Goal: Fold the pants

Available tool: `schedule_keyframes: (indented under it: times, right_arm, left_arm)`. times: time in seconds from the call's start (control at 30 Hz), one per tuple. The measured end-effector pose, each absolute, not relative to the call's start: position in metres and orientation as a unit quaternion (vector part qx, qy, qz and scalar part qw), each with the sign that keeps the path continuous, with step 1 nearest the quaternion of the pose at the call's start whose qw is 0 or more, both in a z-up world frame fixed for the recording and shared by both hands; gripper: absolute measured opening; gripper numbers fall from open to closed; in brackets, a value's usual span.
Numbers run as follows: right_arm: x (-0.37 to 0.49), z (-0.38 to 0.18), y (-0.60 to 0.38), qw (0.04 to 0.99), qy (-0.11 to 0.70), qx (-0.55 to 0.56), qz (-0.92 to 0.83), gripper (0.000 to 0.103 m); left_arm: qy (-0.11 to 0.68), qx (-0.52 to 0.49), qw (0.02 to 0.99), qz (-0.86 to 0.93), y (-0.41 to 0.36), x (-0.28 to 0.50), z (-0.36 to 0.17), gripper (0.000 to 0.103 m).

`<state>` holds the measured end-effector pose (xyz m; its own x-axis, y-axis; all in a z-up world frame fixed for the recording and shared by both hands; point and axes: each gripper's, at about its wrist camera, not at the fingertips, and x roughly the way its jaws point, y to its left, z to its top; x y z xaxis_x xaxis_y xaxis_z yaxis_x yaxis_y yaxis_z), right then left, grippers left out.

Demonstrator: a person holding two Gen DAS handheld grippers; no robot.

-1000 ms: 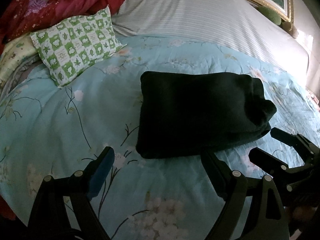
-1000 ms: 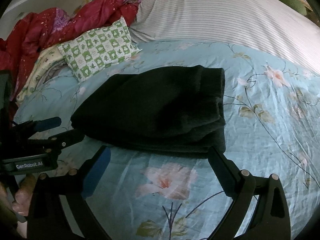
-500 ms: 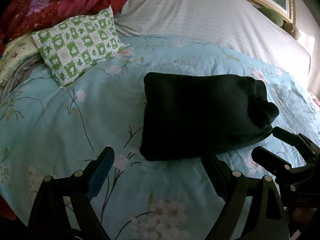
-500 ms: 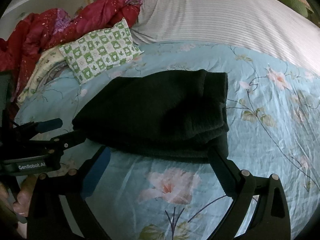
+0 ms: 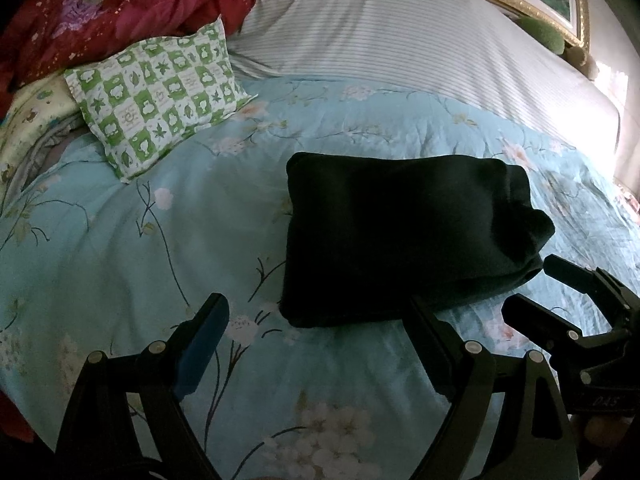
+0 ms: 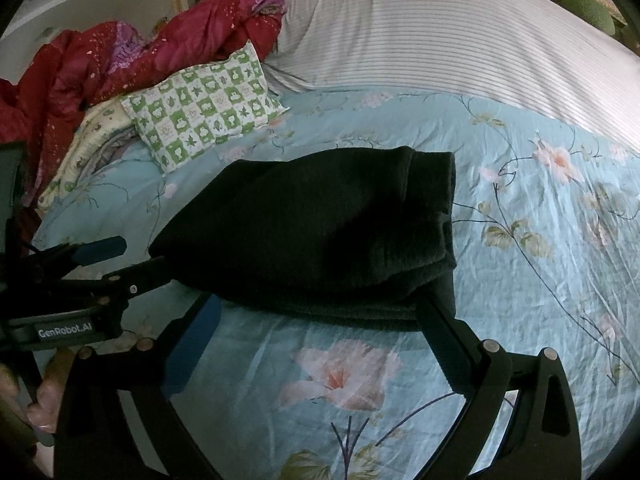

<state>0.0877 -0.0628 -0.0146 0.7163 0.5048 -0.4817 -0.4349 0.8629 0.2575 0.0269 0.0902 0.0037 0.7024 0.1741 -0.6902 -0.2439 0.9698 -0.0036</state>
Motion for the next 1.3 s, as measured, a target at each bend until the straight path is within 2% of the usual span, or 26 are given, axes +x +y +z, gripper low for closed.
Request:
schedule_keyframes:
  times: [1.3]
  right_arm:
    - [0.089, 0.001, -0.065, 0.928, 0.262, 0.062, 0.258, 0.099]
  left_arm:
    - [0.36, -0.045, 0.925, 0.112, 0.088, 0.026, 0.013, 0.089]
